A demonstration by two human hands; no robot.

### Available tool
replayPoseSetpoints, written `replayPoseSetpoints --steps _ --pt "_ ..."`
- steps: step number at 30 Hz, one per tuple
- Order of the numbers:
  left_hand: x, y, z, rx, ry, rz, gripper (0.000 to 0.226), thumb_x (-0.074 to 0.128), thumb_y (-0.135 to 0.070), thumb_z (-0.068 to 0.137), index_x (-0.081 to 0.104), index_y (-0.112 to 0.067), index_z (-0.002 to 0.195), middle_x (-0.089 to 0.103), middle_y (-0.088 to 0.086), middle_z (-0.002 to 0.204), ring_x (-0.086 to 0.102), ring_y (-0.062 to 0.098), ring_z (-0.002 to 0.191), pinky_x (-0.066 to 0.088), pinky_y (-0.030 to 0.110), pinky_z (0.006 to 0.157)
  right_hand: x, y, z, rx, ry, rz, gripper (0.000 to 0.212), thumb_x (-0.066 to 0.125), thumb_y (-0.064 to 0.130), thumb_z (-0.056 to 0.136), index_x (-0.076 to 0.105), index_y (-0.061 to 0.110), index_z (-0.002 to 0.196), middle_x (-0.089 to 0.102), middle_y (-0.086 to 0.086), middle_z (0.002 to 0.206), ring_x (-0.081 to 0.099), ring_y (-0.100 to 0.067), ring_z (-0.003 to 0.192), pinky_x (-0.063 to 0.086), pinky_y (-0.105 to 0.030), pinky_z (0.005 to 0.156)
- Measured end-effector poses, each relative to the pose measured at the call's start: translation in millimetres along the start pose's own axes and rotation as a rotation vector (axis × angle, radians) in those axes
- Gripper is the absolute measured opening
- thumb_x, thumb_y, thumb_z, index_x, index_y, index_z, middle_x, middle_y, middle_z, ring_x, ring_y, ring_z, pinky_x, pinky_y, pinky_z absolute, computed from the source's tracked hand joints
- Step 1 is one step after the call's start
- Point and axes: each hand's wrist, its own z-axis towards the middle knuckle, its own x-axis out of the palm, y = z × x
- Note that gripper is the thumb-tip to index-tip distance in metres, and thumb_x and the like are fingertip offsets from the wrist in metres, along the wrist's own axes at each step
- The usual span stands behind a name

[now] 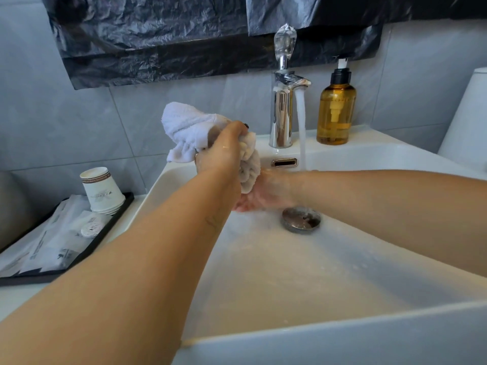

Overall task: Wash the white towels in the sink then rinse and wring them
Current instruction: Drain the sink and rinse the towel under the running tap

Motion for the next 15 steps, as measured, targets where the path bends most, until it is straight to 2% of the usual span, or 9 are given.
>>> replayPoseSetpoints --steps 1,3,7,9,12,13,14,15 --pt "0.9 0.8 -1.6 0.004 -0.004 0.003 0.034 0.071 -0.039 0.059 0.059 -0.024 0.087 0.034 -0.003 0.032 0.041 0.015 0.032 0.045 0.028 0.056 6.1 -3.4 0.8 0.021 0.022 -0.028 0.029 0.040 0.019 0.102 0.059 -0.001 0.108 0.065 -0.017 0.102 0.068 -0.023 0.087 0.057 -0.029 0.077" --pt "2.2 2.4 -0.9 0.037 -0.028 0.001 0.035 0.074 -0.039 0.062 0.055 -0.018 0.083 0.035 -0.002 0.031 0.046 0.017 0.036 0.046 0.029 0.056 12.5 -5.9 -6.2 0.105 0.091 -0.097 0.027 0.044 0.017 0.100 0.062 -0.003 0.103 0.069 -0.018 0.096 0.071 -0.023 0.084 0.058 -0.026 0.070" --pt "5.7 1.4 0.9 0.009 0.002 -0.026 0.052 0.076 -0.040 0.053 0.064 -0.014 0.096 0.046 0.000 0.041 0.060 0.023 0.053 0.053 0.038 0.063 1.9 6.9 -47.2 0.230 0.189 -0.134 0.026 0.048 0.020 0.098 0.067 0.005 0.106 0.072 -0.014 0.102 0.069 -0.027 0.094 0.056 -0.031 0.081" --pt "7.6 2.2 1.5 -0.026 0.036 -0.016 0.058 0.076 -0.040 0.052 0.066 -0.015 0.103 0.048 -0.001 0.046 0.062 0.023 0.055 0.053 0.038 0.065 -1.8 6.6 -73.3 0.252 0.233 -0.089 0.027 0.046 0.020 0.097 0.067 0.006 0.106 0.072 -0.012 0.101 0.069 -0.026 0.093 0.056 -0.030 0.080" --pt "9.7 5.9 -2.2 -0.065 0.097 0.026 0.045 0.078 -0.038 0.061 0.064 -0.016 0.098 0.063 0.004 0.059 0.064 0.019 0.058 0.054 0.035 0.066 2.2 -8.1 -108.5 0.342 0.460 -0.008 0.031 0.041 0.023 0.097 0.066 0.008 0.108 0.072 -0.010 0.103 0.070 -0.025 0.094 0.057 -0.031 0.078" --pt "10.7 7.3 -3.6 -0.082 0.114 0.056 0.041 0.077 -0.038 0.064 0.063 -0.015 0.094 0.066 0.005 0.062 0.064 0.017 0.057 0.054 0.033 0.063 5.2 -15.4 -115.5 0.364 0.470 -0.006 0.032 0.039 0.021 0.098 0.065 0.007 0.109 0.072 -0.010 0.102 0.070 -0.024 0.093 0.057 -0.030 0.078" --pt "11.8 7.9 -6.7 -0.089 0.134 0.087 0.033 0.076 -0.036 0.069 0.060 -0.015 0.088 0.060 0.004 0.055 0.062 0.014 0.049 0.053 0.029 0.056 7.4 -21.6 -119.1 0.380 0.422 0.002 0.030 0.038 0.018 0.099 0.063 0.004 0.109 0.072 -0.011 0.099 0.071 -0.023 0.091 0.058 -0.029 0.078" --pt "12.4 7.6 -11.0 -0.091 0.159 0.104 0.027 0.074 -0.032 0.075 0.054 -0.016 0.085 0.050 0.001 0.046 0.057 0.012 0.039 0.051 0.026 0.050 7.4 -26.5 -119.9 0.365 0.309 0.025 0.027 0.040 0.015 0.100 0.063 0.003 0.107 0.073 -0.012 0.096 0.071 -0.024 0.089 0.058 -0.029 0.078"
